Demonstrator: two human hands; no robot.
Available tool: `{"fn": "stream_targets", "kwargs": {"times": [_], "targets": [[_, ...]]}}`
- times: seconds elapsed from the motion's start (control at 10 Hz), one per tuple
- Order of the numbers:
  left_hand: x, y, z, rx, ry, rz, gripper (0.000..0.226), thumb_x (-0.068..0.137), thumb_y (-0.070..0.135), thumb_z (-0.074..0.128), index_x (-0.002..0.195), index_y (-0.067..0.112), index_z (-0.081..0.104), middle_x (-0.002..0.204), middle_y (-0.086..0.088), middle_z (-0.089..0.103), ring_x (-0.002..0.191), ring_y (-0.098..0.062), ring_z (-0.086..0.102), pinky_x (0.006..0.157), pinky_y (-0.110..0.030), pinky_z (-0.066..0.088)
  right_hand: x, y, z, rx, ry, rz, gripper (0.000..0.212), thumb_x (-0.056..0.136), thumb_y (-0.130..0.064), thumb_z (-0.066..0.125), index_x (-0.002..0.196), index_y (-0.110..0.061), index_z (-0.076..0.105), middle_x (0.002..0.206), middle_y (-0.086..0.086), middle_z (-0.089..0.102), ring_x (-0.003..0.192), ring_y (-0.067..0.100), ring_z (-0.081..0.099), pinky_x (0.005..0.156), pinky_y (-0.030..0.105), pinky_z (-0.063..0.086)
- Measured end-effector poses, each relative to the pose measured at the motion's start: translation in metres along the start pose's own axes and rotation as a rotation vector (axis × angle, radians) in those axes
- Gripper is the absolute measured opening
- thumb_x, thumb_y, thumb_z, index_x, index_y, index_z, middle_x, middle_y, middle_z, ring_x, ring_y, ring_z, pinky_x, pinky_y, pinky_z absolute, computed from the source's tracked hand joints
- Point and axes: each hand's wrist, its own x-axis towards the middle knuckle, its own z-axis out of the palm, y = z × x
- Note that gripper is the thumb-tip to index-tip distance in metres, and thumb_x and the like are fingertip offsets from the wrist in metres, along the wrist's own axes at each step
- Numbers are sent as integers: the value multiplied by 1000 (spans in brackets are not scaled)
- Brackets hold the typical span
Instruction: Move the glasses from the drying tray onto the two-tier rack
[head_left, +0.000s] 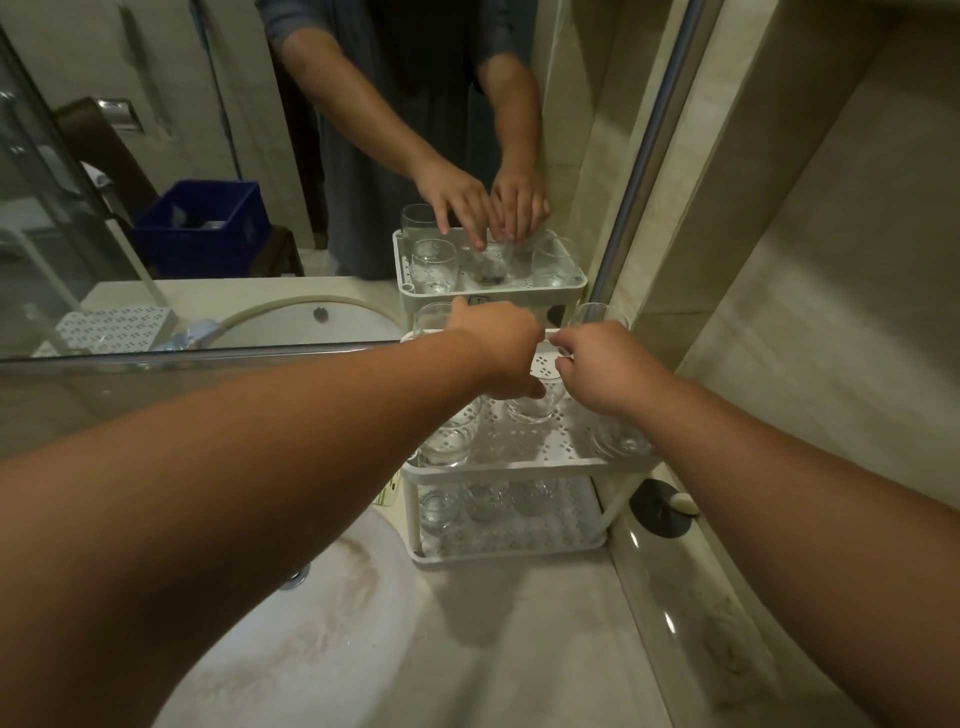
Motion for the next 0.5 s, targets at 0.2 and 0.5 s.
{"fn": "stream_targets", "kwargs": {"times": [0.2, 0.5], "targets": [[-2, 1, 3, -23, 13, -25, 67, 82, 67, 63, 138, 30, 53, 126, 5, 64, 124, -25, 55, 105, -55, 30, -2, -1, 3, -58, 33, -55, 36, 97, -19, 49, 131, -18, 60, 118, 12, 66, 108, 29, 59, 88, 39, 50], [-21, -5, 7, -78, 196, -67, 62, 86, 63, 54, 138, 30, 54, 144, -1, 49, 139, -27, 39, 113, -65, 21, -8, -3, 5, 52, 239, -12, 39, 97, -20, 50, 135, -16, 48, 125, 8, 61, 118, 31, 49, 92, 47, 47]]}}
